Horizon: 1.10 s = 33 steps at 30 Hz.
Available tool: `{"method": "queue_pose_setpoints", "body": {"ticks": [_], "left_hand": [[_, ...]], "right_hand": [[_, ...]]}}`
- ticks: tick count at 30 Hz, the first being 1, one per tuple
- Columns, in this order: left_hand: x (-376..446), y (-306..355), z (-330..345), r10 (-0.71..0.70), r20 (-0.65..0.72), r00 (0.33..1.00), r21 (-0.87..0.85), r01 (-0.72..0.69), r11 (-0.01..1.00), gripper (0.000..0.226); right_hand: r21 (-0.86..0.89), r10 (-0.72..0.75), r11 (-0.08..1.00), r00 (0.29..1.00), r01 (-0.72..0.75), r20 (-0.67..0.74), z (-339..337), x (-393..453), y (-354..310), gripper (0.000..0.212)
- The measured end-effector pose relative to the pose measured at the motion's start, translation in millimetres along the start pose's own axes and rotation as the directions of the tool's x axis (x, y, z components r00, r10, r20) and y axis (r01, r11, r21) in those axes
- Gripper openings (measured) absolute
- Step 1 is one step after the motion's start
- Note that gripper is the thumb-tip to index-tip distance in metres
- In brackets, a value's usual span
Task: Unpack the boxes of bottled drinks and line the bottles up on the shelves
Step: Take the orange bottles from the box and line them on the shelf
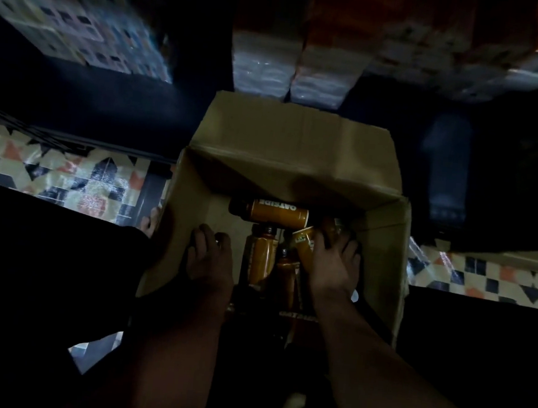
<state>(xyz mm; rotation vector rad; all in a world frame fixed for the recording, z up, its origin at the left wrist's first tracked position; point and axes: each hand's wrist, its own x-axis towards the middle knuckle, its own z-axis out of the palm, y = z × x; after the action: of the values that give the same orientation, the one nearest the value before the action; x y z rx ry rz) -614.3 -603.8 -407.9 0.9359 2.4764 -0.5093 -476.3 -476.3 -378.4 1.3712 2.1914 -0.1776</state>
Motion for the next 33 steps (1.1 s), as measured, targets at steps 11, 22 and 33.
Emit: {"method": "queue_pose_setpoints", "body": {"ticks": [11,22,33], "left_hand": [[10,-8,-23,0.138,-0.025,0.990,-0.029,-0.139,0.990,0.048],[31,-8,-31,-0.041,-0.065,0.997,-0.843,-0.033,0.538,0.078],[28,-22,-10,0.004,0.153,0.988,-0.594,0.089,0.800,0.095]], "right_hand": [[0.113,-0.038,0.993,0.999,0.036,0.019,-25,-2,4,0.075],[0.412,0.010,0.911,1.000,-0.016,0.017,-36,-24,15,0.071],[0.202,-0.183,0.964,0.983,0.174,0.023,-28,-12,26,0.074]]}}
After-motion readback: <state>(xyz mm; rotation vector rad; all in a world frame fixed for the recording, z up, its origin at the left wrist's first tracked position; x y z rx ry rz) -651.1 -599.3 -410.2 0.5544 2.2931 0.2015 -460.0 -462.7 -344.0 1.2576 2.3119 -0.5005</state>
